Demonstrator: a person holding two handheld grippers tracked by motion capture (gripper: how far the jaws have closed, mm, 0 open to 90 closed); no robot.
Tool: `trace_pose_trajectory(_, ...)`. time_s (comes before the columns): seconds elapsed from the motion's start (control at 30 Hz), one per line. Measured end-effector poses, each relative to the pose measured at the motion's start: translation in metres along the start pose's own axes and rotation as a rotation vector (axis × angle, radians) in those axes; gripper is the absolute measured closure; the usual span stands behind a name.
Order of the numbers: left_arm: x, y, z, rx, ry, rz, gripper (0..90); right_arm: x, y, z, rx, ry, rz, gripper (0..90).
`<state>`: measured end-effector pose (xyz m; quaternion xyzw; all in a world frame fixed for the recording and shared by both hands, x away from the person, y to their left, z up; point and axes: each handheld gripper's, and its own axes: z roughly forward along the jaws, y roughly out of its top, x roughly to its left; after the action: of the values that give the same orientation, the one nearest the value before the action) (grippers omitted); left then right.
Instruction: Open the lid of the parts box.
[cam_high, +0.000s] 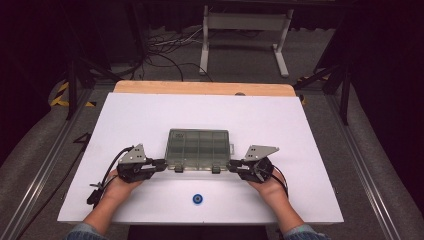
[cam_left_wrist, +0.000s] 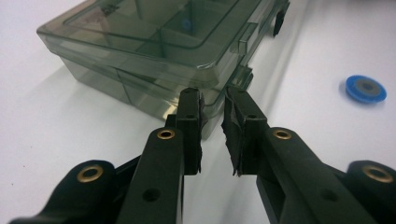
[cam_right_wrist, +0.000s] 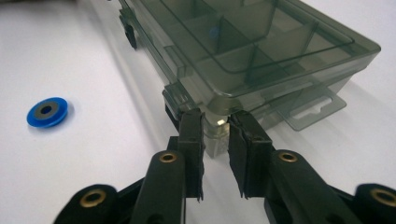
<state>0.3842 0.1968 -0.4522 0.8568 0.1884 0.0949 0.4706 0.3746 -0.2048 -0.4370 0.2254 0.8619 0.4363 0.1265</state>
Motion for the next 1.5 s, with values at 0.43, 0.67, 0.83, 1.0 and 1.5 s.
trace_pose_trajectory(0.43, 0.005, 0.003, -0.006, -0.121, -0.023, -0.07, 78.0, -0.002, 0.005, -0.007, -0.092, -0.011, 0.021, 83.0)
trace_pose_trajectory(0.67, 0.004, 0.004, -0.005, -0.137, -0.03, -0.068, 78.0, -0.003, 0.005, -0.008, -0.099, -0.007, 0.026, 81.4)
trace_pose_trajectory(0.83, 0.005, 0.006, -0.005, -0.149, -0.032, -0.067, 78.0, -0.003, 0.004, -0.006, -0.077, -0.021, 0.035, 62.2)
trace_pose_trajectory(1.0, 0.005, 0.006, -0.005, -0.15, -0.031, -0.066, 77.8, -0.003, 0.009, -0.004, -0.075, -0.099, 0.023, 37.8)
trace_pose_trajectory(1.5, 0.004, 0.006, -0.005, -0.145, -0.037, -0.065, 74.9, -0.012, 0.028, 0.004, -0.041, -0.208, -0.052, 31.3)
